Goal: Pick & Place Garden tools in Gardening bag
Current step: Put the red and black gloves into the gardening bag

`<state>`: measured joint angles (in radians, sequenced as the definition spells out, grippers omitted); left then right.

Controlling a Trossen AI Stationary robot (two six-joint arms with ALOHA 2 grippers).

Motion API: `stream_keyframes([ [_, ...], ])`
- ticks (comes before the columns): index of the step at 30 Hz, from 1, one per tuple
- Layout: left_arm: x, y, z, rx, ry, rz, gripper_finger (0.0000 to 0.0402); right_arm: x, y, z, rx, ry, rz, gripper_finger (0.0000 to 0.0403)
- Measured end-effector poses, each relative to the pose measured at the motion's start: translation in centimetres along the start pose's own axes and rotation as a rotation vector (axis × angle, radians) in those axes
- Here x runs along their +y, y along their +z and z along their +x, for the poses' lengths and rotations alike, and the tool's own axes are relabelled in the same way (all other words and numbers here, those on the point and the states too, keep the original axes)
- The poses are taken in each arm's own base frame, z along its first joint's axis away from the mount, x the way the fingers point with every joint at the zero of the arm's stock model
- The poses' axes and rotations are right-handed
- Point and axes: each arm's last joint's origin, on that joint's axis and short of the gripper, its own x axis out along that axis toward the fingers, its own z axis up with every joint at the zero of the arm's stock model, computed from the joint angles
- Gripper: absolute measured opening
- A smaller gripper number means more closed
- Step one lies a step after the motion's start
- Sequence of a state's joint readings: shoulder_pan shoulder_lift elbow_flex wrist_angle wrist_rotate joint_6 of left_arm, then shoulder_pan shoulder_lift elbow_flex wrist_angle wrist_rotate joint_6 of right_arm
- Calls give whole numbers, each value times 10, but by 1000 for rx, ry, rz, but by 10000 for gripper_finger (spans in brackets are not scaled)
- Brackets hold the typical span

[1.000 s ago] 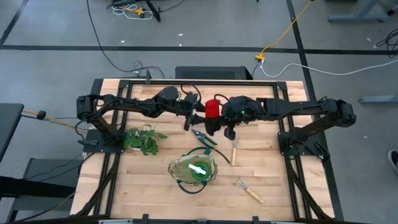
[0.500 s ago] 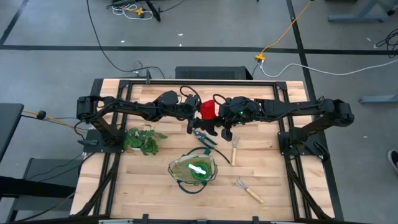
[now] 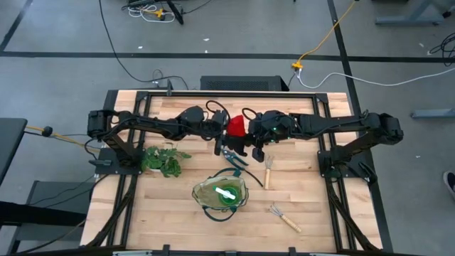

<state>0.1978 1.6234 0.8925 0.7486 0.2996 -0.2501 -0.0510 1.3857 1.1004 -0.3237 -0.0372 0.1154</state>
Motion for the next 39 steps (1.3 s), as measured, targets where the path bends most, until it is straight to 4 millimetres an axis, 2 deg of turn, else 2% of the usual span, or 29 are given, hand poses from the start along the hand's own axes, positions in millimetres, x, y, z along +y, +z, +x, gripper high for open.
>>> stream_keyframes([
  [5, 0, 0, 0, 1, -1, 0, 58, 0, 0, 0, 1, 9, 0, 5],
  [9, 0, 0, 0, 1, -1, 0, 57, 1, 0, 0, 3, 18, -1, 13],
  [17, -1, 2, -1, 2, -9, -6, 57, 1, -1, -1, 16, 23, -18, 56],
  [25, -7, 15, -14, 55, 11, 6, 57, 1, -4, -5, 51, 30, -26, 80],
  [33, -25, 36, -38, 118, 6, 3, 57, 1, -7, -7, 83, 27, -24, 82],
  [39, -51, 41, -53, 201, -45, -19, 57, 1, -7, -7, 82, 23, -39, 82],
])
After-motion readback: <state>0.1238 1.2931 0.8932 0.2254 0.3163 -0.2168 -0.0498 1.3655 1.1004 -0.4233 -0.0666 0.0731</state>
